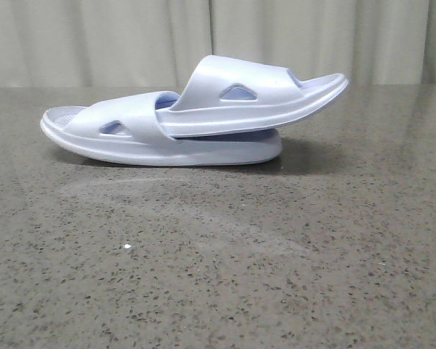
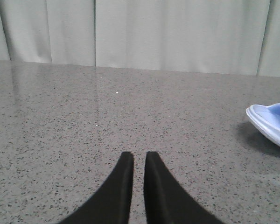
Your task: Insert blue slippers together front up
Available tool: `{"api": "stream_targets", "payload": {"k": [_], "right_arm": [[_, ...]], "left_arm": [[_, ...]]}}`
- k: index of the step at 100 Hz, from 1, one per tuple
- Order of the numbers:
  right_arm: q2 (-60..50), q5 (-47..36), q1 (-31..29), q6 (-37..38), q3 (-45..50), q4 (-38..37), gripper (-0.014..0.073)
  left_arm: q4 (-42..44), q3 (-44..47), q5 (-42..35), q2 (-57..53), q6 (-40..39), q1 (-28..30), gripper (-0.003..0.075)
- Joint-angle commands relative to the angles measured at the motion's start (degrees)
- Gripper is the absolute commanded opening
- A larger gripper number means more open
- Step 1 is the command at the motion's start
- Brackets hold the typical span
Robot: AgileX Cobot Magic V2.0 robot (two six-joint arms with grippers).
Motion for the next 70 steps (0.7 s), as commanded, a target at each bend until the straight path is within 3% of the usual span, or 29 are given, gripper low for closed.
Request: {"api": "stream_targets", "payload": {"k": [1, 7, 19, 44, 70], "right_arm": [[-3.58, -3.15, -3.97, 18.89, 2.40, -18.11, -0.0078], [-6.69, -2.94, -6.25, 24.93, 5.39, -23.84, -0.0078], [-12.97, -3.06, -9.35, 25.99, 9.72, -25.62, -0.0078], [-21.27, 11.89, -11.98, 25.99, 9.72, -28.48, -0.0078], [-21.00, 5.70, -12.20, 25.99, 9.72, -29.12, -0.0078]], "left_arm": [[-0.57, 0.56, -4.19, -1.56, 0.08, 0.11, 0.0015], [-0.57, 0.56, -4.19, -1.56, 0.08, 0.11, 0.0015], [-0.57, 0.56, -4.19, -1.56, 0.08, 0.11, 0.0015], [-0.57, 0.56, -4.19, -1.56, 0.08, 0.11, 0.0015], [-0.57, 0.56, -4.19, -1.56, 0.08, 0.11, 0.0015]]}}
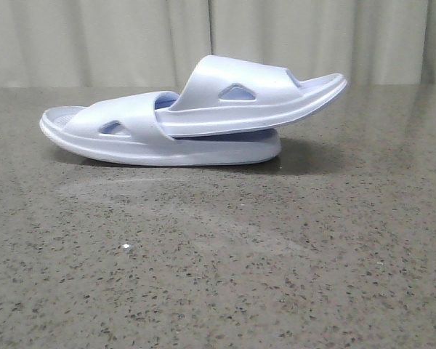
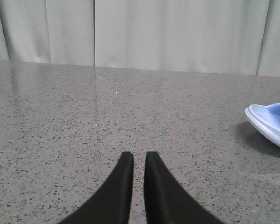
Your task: Insert blue slippers together front up
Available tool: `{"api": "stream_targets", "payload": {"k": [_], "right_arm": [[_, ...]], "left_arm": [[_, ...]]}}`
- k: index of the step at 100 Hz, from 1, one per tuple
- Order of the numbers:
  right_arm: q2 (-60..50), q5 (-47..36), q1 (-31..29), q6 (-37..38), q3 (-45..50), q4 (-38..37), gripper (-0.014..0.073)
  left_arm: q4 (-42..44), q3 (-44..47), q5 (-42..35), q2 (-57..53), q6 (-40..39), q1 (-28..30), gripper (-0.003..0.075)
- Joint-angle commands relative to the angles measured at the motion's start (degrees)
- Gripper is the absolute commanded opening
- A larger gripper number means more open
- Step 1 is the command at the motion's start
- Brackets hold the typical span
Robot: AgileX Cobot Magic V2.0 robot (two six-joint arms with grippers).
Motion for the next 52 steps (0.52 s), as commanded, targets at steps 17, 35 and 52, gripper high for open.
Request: {"api": "stream_targets", "payload": {"k": [17, 35, 52], "right_arm": [[-1.23, -9.89, -0.36, 0.07, 1.14, -0.82, -0.0078], [-1.23, -9.89, -0.36, 0.07, 1.14, -0.82, -0.0078], [-1.23, -9.89, -0.36, 0.07, 1.14, -0.82, -0.0078]], "left_arm": [[-0.57, 0.56, -4.32, -1.56, -0.01, 0.11, 0.0015], [-0.57, 0.56, -4.32, -1.56, -0.01, 0.11, 0.0015], [-0.57, 0.56, -4.32, -1.56, -0.01, 0.11, 0.0015]]}}
